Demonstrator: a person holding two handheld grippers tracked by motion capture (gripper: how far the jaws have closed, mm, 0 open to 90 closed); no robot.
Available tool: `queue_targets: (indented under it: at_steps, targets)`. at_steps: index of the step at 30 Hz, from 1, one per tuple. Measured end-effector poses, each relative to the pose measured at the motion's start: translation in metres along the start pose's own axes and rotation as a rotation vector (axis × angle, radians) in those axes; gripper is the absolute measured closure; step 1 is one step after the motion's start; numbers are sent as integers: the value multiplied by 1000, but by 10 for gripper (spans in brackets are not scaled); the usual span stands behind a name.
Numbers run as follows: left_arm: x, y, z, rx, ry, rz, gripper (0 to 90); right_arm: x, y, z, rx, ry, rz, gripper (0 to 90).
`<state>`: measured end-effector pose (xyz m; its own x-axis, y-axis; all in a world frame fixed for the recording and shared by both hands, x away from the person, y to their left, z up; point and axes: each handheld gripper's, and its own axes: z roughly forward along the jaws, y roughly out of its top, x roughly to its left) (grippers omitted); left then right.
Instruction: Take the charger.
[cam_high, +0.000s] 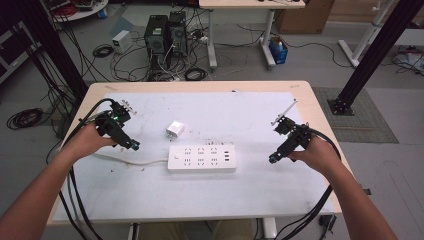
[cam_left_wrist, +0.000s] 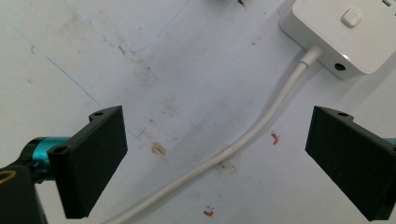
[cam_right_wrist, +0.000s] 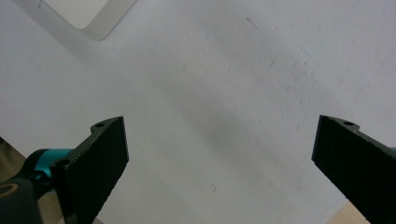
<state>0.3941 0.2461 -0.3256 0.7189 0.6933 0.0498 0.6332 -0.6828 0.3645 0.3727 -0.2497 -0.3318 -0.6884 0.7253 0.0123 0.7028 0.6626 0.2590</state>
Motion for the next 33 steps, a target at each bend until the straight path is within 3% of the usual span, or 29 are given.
queue_targets:
  at_steps: [4,14,18,30,31,33]
  targets:
    - [0,1,0,3,0,6,55,0,0,0,0,-2,2,32]
    - [3,5,-1,-32,10,-42,55,1,1,1,-6,-7,4,32]
    - [2,10,4,-28,-4,-50,55,2,0,0,-8,-12,10,31]
    - [0,38,15,-101,29,-105,55,-1,-1,0,-21,-15,21,32]
    - [0,44,18,-119,0,-96,55,-2,-1,0,-20,-14,24,32]
    - [-2,50,22,-134,-16,-97,55,-2,-2,0,-21,-18,24,31]
